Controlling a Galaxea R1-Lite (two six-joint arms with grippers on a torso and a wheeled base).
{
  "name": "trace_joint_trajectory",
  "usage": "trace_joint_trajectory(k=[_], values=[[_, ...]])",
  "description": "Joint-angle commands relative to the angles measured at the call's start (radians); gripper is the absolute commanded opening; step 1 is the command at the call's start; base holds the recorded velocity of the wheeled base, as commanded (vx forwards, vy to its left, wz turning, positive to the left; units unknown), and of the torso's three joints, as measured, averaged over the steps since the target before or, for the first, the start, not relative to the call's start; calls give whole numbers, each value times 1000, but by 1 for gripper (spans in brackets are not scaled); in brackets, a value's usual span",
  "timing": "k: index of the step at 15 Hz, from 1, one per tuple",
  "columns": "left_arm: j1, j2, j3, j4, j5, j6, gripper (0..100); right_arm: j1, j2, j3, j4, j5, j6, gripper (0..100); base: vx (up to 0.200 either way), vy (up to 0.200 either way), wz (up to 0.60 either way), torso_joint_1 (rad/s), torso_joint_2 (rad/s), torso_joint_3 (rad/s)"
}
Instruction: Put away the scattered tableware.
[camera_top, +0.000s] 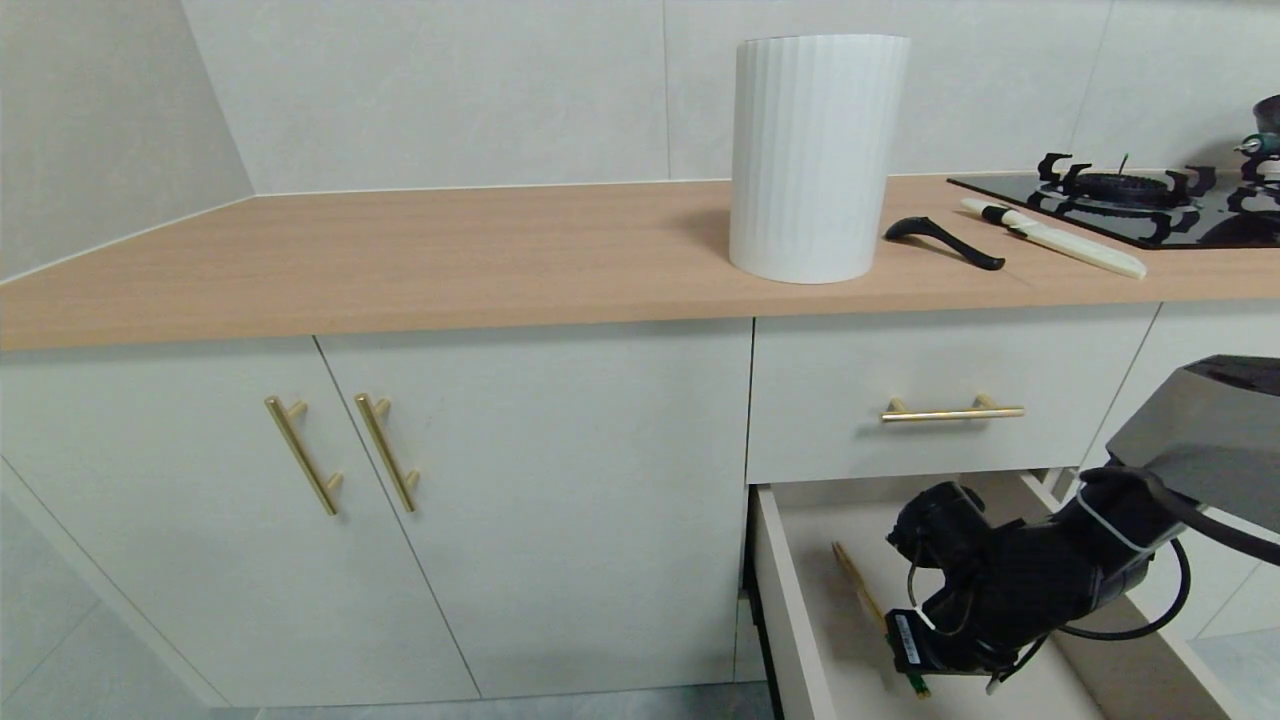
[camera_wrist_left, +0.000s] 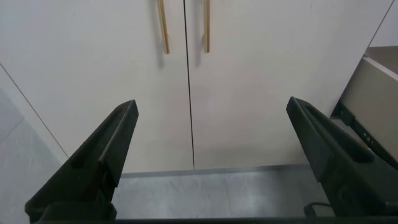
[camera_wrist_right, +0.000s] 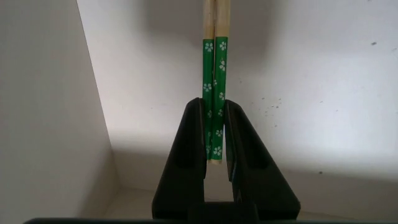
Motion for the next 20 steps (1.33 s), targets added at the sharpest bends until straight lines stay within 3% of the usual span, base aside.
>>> trace_joint_trajectory(k=[1, 5, 6, 13, 18, 20], values=[[1, 1, 0, 0, 0, 0, 100, 1, 2, -1, -5, 1, 2, 0, 0, 0, 0, 0, 0, 0], [0, 1, 0, 0, 0, 0, 100, 1, 2, 2, -16, 1, 2, 0, 0, 0, 0, 0, 0, 0], [0, 1, 0, 0, 0, 0, 100, 1, 2, 2, -16, 1, 2, 100, 0, 0, 0, 0, 0, 0], [0, 1, 0, 0, 0, 0, 100, 1, -9, 19, -16, 1, 0, 100, 0, 0, 0, 0, 0, 0], [1, 1, 0, 0, 0, 0, 100, 1, -327, 88, 6, 13, -3, 100, 0, 0, 0, 0, 0, 0], [0, 1, 0, 0, 0, 0, 100, 0, -468, 79, 98, 11, -4, 100, 0, 0, 0, 0, 0, 0]])
